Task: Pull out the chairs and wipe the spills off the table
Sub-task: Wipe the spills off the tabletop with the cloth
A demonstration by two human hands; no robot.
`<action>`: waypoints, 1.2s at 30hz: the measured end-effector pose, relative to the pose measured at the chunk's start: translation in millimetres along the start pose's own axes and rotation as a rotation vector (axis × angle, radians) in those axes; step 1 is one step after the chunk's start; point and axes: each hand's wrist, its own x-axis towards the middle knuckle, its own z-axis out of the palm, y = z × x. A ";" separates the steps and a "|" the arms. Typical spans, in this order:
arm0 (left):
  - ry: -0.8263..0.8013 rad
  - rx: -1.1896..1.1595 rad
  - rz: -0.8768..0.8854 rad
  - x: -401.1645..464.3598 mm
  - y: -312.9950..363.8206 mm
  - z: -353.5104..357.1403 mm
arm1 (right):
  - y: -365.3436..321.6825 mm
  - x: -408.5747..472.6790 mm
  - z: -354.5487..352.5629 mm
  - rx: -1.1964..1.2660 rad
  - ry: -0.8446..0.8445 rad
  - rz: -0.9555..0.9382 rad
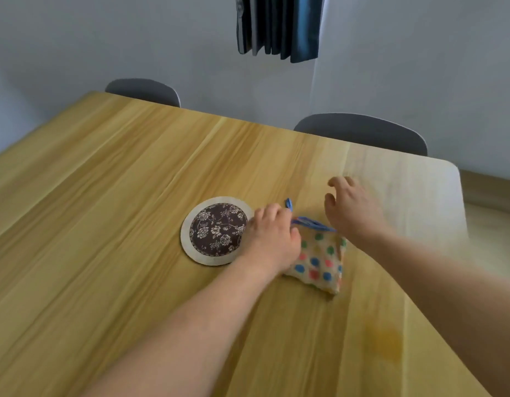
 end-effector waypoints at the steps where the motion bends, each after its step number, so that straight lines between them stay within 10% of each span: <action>1: -0.079 0.059 0.054 -1.5 15.7 10.1 | 20.7 0.6 -3.7 -0.046 0.004 0.035; 8: -0.237 0.245 0.036 6.6 37.2 68.5 | 130.8 6.8 -6.2 -0.265 -0.065 0.118; 36: -0.142 0.276 0.027 257.8 71.5 62.9 | 154.1 8.1 2.1 -0.114 -0.042 0.128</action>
